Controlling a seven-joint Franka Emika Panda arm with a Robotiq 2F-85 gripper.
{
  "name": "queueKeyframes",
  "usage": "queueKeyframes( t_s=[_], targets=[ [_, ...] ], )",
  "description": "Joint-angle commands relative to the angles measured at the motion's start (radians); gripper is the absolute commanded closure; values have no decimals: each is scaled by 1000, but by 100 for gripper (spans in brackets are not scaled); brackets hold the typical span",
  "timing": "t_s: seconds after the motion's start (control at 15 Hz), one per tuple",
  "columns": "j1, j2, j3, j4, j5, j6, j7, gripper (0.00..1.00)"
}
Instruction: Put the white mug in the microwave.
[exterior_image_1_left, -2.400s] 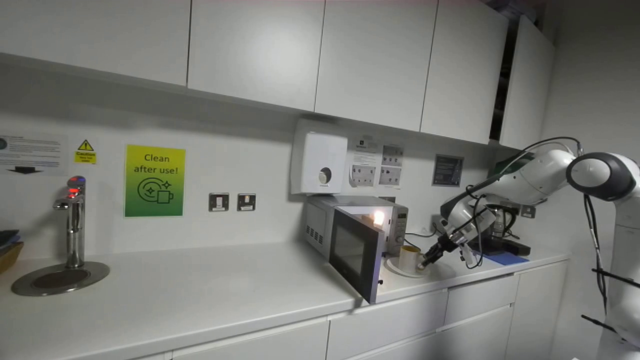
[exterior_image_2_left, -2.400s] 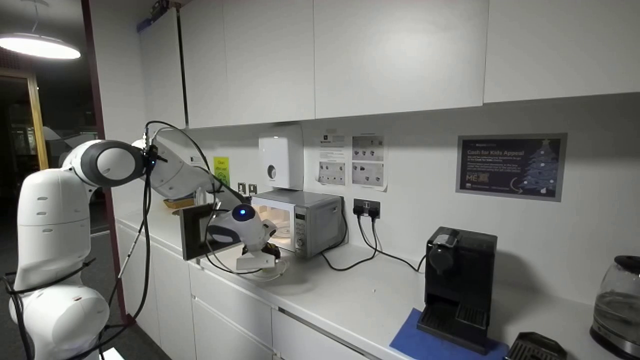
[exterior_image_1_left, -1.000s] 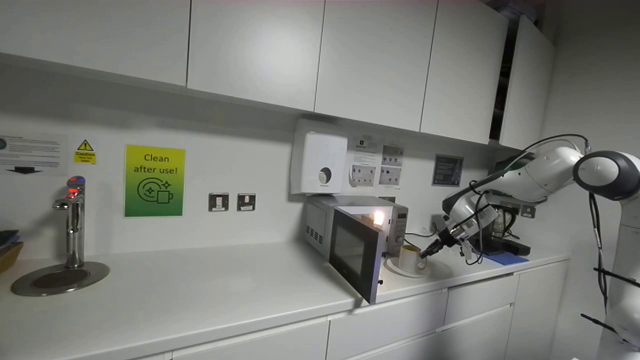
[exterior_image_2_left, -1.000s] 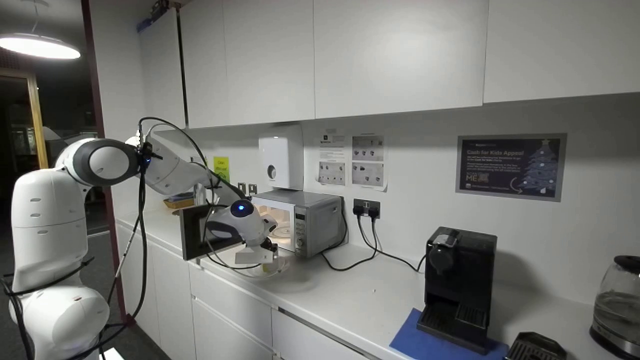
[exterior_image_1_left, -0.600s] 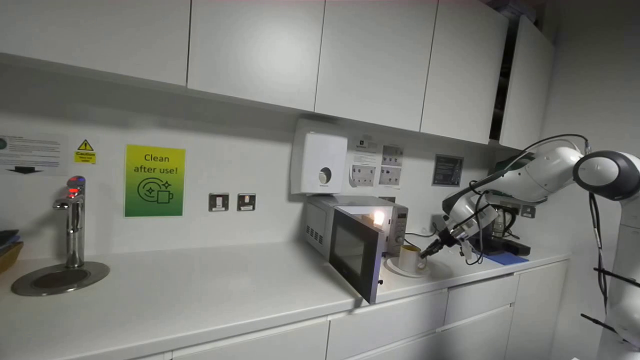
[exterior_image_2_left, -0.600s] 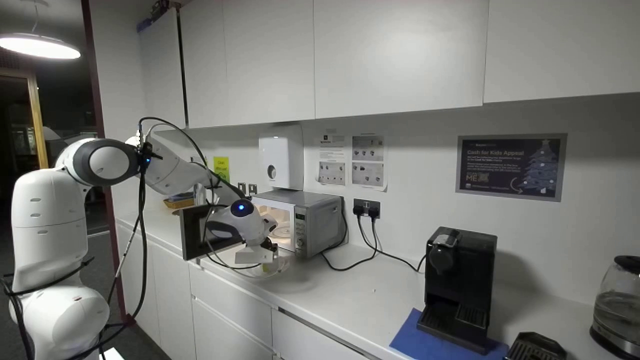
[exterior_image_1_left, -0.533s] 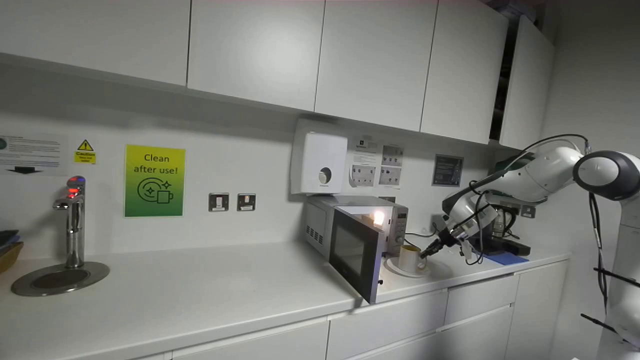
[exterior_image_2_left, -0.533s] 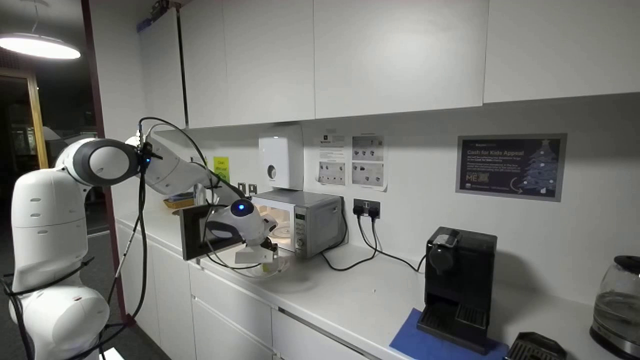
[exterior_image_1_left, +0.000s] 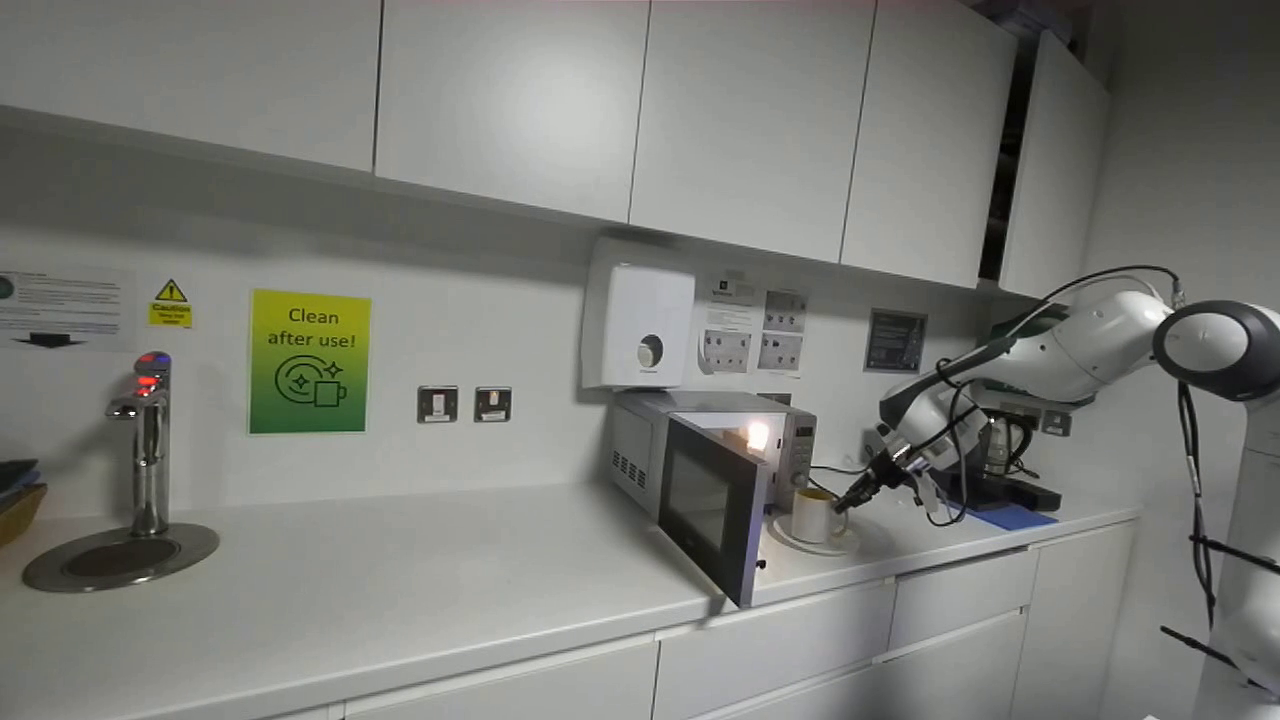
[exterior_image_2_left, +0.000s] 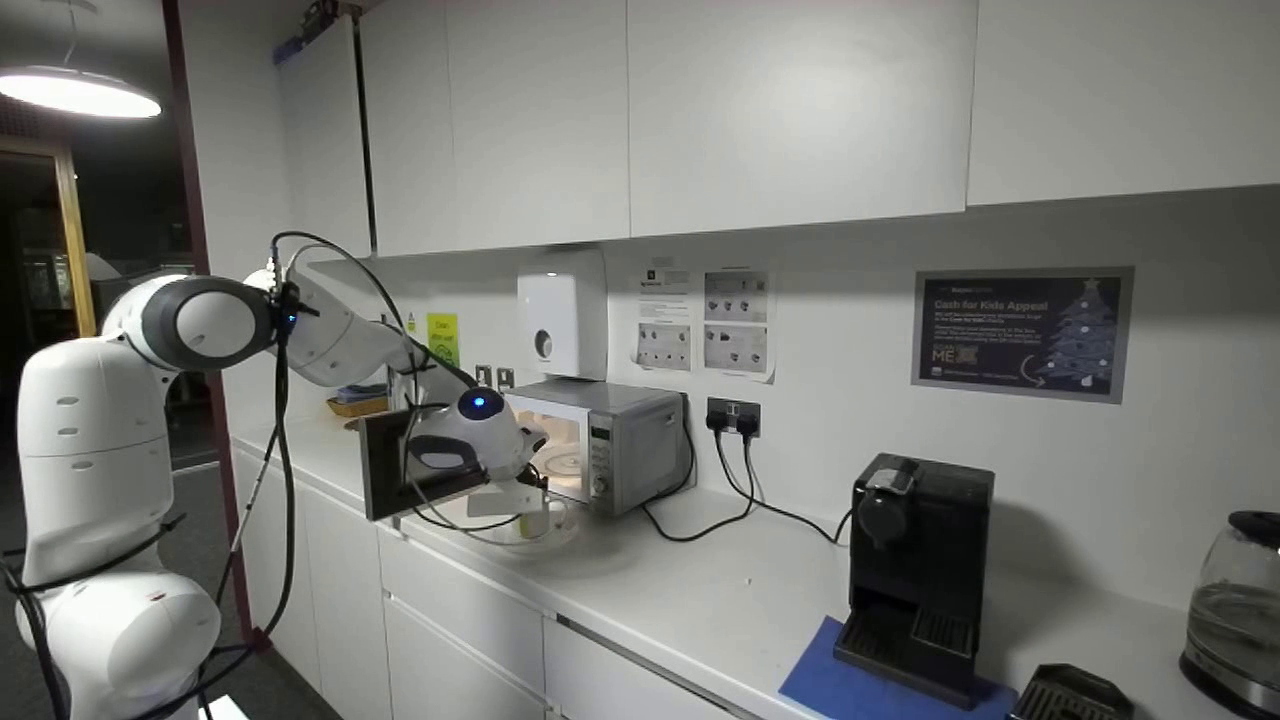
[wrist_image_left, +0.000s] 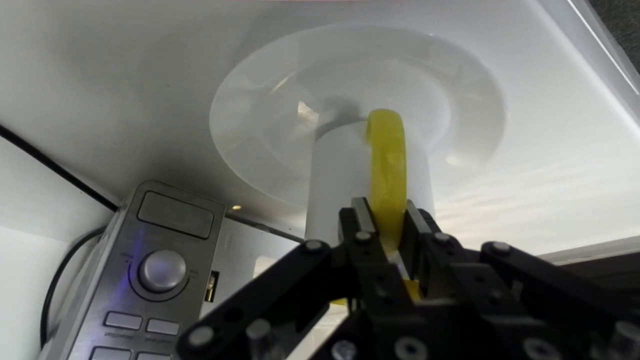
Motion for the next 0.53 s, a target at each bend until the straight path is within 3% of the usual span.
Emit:
queueKeyframes(
  t_s=[0.0,0.47],
  targets=[
    [16,-59,11,0,-47,33,46,96],
    [27,-81,27,34,-57,67,82,96]
  ],
)
